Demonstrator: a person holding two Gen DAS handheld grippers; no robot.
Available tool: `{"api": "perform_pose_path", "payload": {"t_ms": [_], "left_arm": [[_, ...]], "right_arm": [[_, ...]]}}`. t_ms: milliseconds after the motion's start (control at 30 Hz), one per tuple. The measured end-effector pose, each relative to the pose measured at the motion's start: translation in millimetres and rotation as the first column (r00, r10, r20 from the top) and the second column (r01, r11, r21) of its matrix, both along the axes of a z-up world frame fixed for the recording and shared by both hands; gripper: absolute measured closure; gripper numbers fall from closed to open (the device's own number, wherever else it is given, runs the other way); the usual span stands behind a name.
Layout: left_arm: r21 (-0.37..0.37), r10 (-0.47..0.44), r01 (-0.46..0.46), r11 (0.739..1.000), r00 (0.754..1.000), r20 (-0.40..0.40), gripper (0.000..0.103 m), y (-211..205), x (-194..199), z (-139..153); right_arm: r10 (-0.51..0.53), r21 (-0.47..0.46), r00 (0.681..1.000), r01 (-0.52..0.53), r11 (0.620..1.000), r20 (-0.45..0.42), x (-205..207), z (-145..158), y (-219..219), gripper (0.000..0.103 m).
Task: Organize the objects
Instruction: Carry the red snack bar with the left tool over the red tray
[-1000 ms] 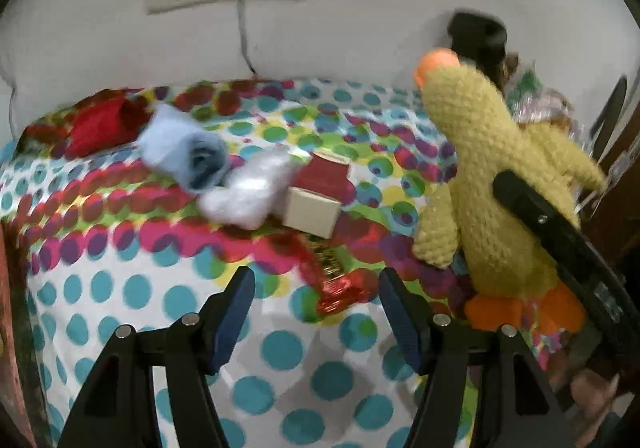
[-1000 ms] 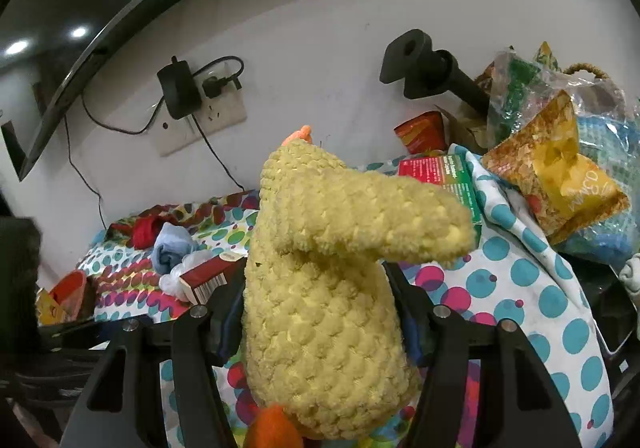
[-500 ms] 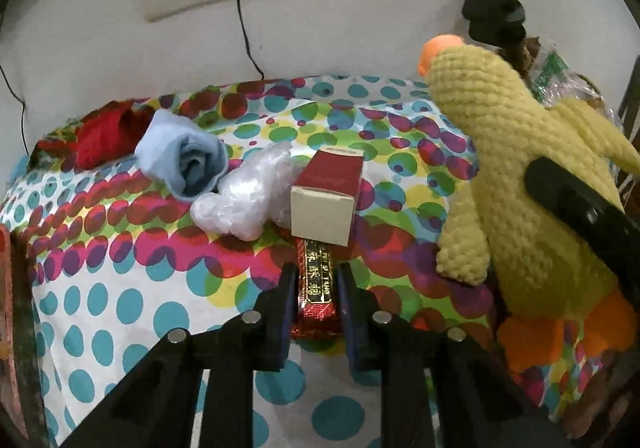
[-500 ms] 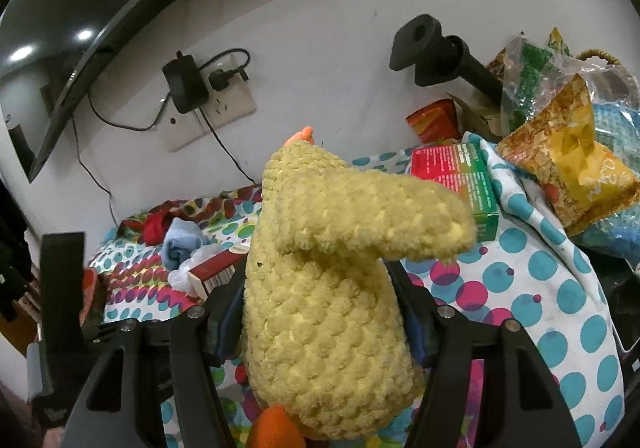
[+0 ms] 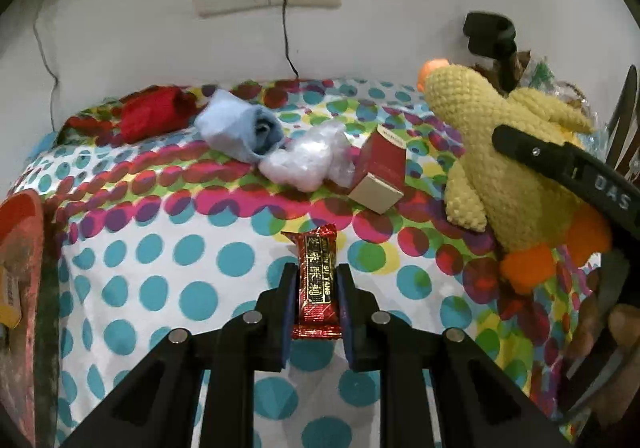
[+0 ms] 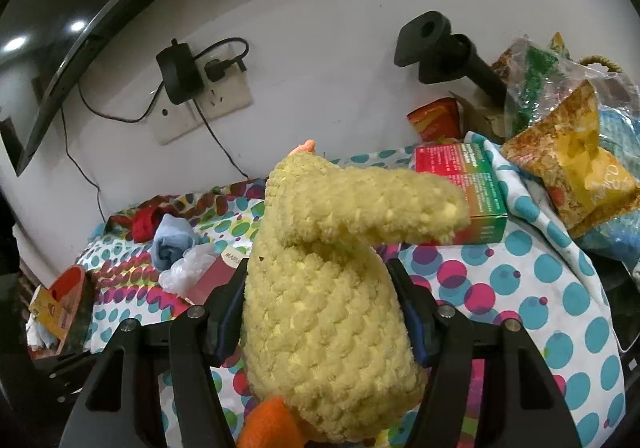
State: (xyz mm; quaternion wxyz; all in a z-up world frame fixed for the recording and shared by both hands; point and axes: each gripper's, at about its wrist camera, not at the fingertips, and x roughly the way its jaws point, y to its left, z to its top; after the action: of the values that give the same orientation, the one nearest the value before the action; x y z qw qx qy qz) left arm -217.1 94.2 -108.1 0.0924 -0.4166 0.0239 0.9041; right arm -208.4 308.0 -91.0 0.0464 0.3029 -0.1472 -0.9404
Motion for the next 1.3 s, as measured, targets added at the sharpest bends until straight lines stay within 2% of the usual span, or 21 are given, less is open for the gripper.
{"api": "perform_pose_path", "payload": {"t_ms": [133,433,733,1000,1300], "left_arm": [[-0.001,0.02,-0.02,1.0,1.0,-0.017,0.084,-6.9,13.8,2.2],[0.02,0.033,-0.032,0.999,0.999,-0.033,0.084,-24.4,37.5,12.0],[0.056,0.058,-0.057,0.997,0.998,-0.021,0.084,-39.5,48.6,21.3],[-0.004,0.113,-0.114,0.994,0.992,-0.05,0.084,-63.9,63.0,36.6],[-0.06,0.21,-0.215,0.975,0.975,-0.072,0.084,-127.4,92.1,60.0]], "right_arm": [[-0.012,-0.005,1.0,0.012,1.0,0.003,0.0,-1.9,2.3,0.041],[-0.013,0.097,1.0,0.014,0.995,-0.004,1.1,1.8,-13.3,0.041],[-0.024,0.106,1.0,0.024,0.994,0.0,0.3,1.4,-13.1,0.041],[-0.024,0.112,1.0,0.023,0.993,0.005,-0.6,1.0,-14.6,0.041],[-0.028,0.107,0.999,0.026,0.994,0.017,-1.7,2.0,-14.7,0.041]]}}
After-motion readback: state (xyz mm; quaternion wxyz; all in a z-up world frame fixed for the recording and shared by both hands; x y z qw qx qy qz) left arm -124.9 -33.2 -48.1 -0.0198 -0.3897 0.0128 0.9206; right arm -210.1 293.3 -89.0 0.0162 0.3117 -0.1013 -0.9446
